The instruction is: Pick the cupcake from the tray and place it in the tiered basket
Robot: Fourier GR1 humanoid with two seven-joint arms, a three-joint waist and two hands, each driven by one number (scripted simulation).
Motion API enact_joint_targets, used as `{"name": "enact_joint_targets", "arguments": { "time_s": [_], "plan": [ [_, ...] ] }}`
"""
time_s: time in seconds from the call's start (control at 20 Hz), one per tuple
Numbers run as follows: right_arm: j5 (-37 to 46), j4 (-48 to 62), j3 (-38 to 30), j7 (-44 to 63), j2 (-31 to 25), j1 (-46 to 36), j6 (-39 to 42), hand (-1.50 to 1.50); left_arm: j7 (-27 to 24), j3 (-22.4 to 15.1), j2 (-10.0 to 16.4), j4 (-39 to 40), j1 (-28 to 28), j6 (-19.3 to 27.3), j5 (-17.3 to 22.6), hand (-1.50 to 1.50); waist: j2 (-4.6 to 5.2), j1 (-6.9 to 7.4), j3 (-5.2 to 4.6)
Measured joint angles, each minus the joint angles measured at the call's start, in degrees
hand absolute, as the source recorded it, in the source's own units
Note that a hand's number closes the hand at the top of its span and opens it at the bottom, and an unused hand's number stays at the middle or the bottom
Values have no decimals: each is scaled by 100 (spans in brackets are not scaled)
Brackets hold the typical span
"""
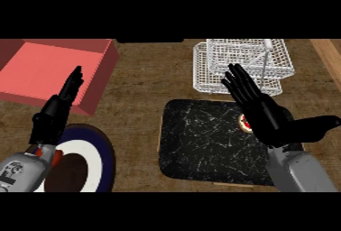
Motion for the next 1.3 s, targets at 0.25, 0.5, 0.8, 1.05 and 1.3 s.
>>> {"name": "enact_joint_targets", "arguments": {
  "time_s": [0.25, 0.5, 0.8, 1.05, 1.3],
  "plan": [
    [-1166, 562, -1196, -181, -503, -425, 1051, 150, -63, 27, -459, 64, -77, 289, -76, 0, -73, 93, 35],
    [-2045, 1503, -2052, -19, -792, -565, 1431, -150, -120, -31, -894, -14, 0, 522, -2, 0, -49, 148, 75],
    [-3592, 2479, -2405, 675, -1209, -496, 3710, -150, -179, -162, -1249, -28, 89, 712, -63, 0, -67, 193, 66],
    [-3725, 3079, -2839, 781, -2164, -485, 5351, -150, -147, -219, -1359, -101, 185, 818, -158, 0, -89, 183, 60],
    [-2588, 2558, -3164, 643, -3184, -660, 5875, -150, -134, -225, -1355, -159, 248, 834, -189, 0, -125, 147, 54]
  ]
}}
